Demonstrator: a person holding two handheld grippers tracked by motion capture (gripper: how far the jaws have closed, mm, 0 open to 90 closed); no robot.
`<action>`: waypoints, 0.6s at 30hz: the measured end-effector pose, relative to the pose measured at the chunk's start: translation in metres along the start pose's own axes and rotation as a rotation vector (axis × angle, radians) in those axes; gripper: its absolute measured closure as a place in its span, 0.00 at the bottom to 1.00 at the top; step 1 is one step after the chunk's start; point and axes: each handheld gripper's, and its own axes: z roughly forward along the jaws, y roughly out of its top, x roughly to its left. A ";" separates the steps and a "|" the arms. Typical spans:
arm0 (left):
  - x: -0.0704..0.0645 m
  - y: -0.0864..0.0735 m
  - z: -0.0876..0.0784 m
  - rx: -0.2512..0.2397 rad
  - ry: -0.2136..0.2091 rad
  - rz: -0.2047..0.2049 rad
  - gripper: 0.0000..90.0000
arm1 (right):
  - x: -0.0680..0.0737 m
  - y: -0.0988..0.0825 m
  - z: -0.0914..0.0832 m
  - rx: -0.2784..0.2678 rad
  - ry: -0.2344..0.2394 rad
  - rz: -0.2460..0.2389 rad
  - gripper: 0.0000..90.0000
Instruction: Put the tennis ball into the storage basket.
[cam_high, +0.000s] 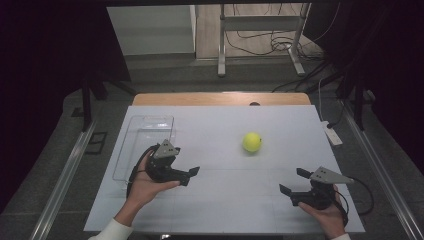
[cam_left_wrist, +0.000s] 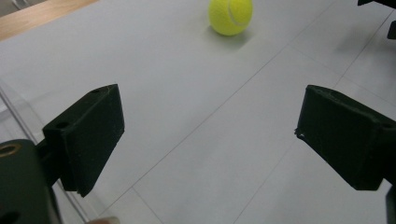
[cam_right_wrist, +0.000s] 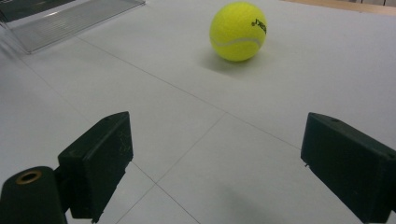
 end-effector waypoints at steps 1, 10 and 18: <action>0.000 0.001 0.001 0.003 -0.001 0.001 0.09 | 0.000 0.000 0.000 0.000 0.000 0.000 0.10; 0.001 0.007 0.004 0.009 -0.004 0.008 0.08 | -0.001 0.000 0.000 0.002 -0.001 0.002 0.10; 0.001 0.016 0.009 0.010 -0.019 0.009 0.08 | -0.001 0.000 0.001 0.003 -0.002 0.004 0.10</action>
